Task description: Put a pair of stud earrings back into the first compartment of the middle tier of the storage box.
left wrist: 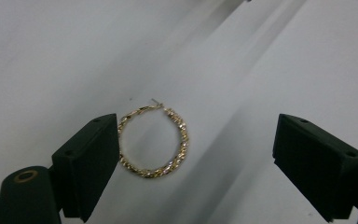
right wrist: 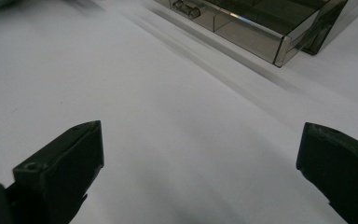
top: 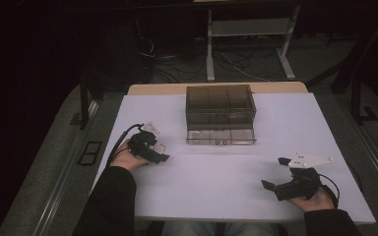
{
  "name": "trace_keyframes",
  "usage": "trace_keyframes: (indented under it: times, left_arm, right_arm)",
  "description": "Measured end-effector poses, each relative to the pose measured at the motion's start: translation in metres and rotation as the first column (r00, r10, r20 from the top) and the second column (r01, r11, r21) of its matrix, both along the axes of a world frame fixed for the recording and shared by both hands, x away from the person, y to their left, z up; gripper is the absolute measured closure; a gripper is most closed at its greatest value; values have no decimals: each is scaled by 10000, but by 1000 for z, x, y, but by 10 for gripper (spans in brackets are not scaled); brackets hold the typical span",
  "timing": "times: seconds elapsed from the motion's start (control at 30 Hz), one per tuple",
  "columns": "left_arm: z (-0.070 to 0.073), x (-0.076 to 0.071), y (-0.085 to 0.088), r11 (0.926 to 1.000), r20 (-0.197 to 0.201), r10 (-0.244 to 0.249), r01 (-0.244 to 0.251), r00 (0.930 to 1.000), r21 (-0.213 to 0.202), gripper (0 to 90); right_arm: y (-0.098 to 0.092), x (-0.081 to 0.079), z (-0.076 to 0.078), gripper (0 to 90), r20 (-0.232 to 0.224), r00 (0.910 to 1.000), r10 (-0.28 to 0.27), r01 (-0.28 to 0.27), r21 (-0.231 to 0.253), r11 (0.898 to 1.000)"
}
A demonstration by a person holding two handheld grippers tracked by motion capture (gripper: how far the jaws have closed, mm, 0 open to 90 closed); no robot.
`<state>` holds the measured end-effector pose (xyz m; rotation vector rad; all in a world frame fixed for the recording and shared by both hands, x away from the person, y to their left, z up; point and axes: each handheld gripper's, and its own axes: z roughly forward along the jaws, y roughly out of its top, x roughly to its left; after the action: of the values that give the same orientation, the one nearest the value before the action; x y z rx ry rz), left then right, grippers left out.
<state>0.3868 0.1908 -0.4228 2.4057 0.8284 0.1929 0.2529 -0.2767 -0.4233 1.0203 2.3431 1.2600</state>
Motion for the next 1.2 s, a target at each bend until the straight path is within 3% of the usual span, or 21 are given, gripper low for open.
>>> trace_keyframes:
  times: [0.17,0.37,0.57,0.9,1.2]
  left_arm:
    - [-2,0,4,9998,257,22,-27,9997,215,277]
    - [-4,-1,8,10000,430,85,-87,9990,32,427]
    - [-4,-1,10,9999,695,97,-88,9975,-135,520]
    - [-7,0,8,9995,641,-112,131,9979,-297,650]
    - [-9,2,9,9988,347,-247,261,9991,-413,728]
  right_arm:
    - [0,0,0,0,-18,10000,9,-9,-22,10000]
    - [0,0,0,0,-25,10000,4,-4,-37,10000]
    - [1,0,0,0,-45,10000,14,-14,-41,10000]
    - [1,0,-1,0,-43,10000,21,-21,-56,10000]
    - [1,0,-1,0,-35,10000,15,-15,-55,10000]
